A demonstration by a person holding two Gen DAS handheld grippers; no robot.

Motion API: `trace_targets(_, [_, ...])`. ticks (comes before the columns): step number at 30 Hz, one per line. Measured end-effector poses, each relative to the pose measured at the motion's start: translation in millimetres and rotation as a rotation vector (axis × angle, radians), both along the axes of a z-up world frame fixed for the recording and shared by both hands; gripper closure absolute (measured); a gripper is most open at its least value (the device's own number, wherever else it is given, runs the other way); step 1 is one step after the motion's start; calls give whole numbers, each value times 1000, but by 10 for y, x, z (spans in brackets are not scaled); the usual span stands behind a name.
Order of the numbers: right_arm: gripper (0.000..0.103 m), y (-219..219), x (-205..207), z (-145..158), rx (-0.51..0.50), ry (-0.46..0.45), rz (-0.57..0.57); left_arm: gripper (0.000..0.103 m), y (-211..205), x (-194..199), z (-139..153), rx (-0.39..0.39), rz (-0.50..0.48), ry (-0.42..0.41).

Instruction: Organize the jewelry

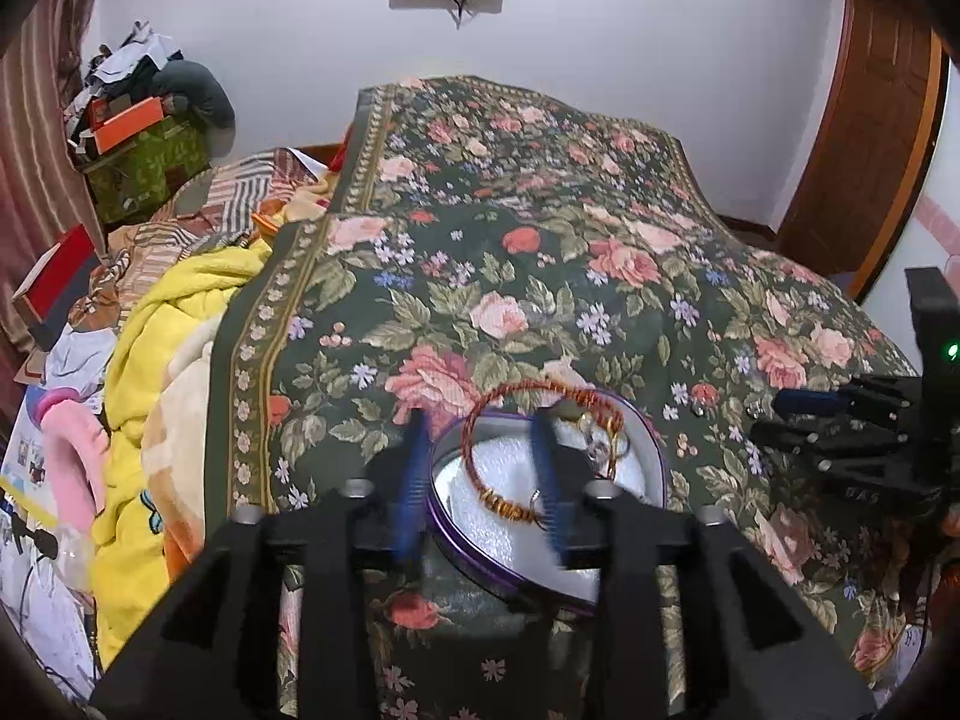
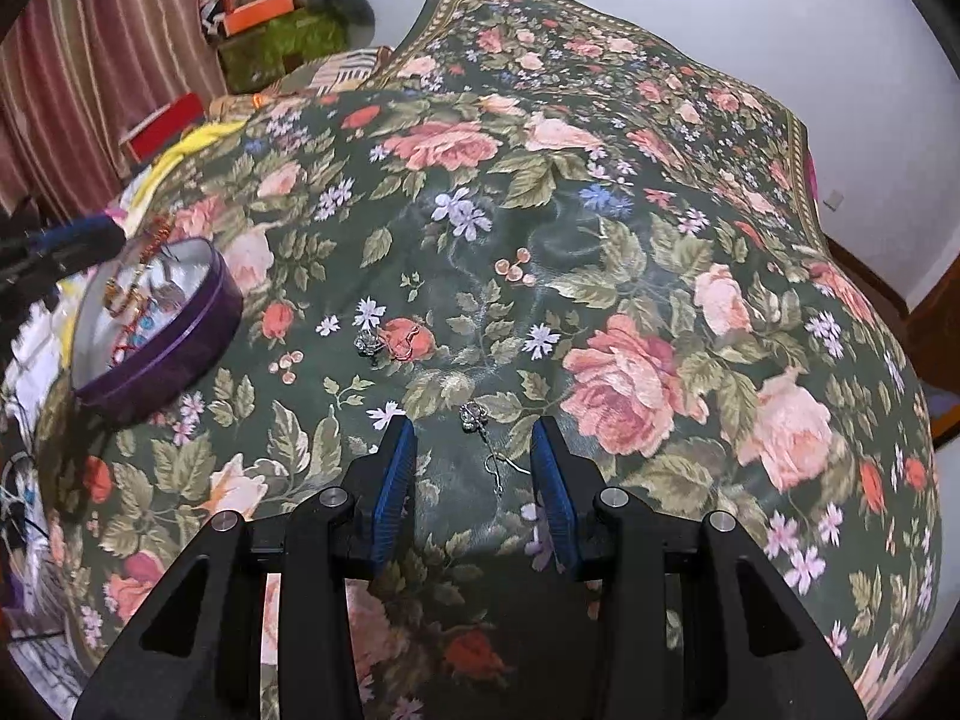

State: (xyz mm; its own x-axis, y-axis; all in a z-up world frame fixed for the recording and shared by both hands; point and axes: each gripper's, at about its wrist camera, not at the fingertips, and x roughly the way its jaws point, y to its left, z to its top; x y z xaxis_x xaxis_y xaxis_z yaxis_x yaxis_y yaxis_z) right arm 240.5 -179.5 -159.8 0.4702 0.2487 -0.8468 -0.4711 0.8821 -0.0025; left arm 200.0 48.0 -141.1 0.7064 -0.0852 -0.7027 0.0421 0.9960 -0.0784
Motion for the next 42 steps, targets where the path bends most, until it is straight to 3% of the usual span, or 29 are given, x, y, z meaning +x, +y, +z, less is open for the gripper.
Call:
trace_targets(5, [68, 25, 18, -23, -19, -11, -2, 60, 6, -10, 32, -5, 6, -10])
trace_targets(7, [74, 23, 50, -37, -10, -3, -6, 60, -11, -18, 52, -9, 1, -13])
trace_targets(9, [89, 22, 67, -44, -2, 1, -9, 60, -38, -29, 75, -10, -7, -18])
trace_targets(12, [93, 29, 75, -50, 8, 6, -9, 59, -105, -50, 111, -14, -24, -23])
trace_targets(26, [94, -176, -91, 209, 92, -78, -15, 58, -794, 14, 135, 23, -181, 12])
trace_targets(38, [94, -524, -113, 365, 176, -121, -46, 58, -1331, 393, -201, 65, -268, 119])
trace_targets(42, [94, -585, -98, 369, 199, -121, -48, 63, -1392, 483, -327, 73, -277, 161])
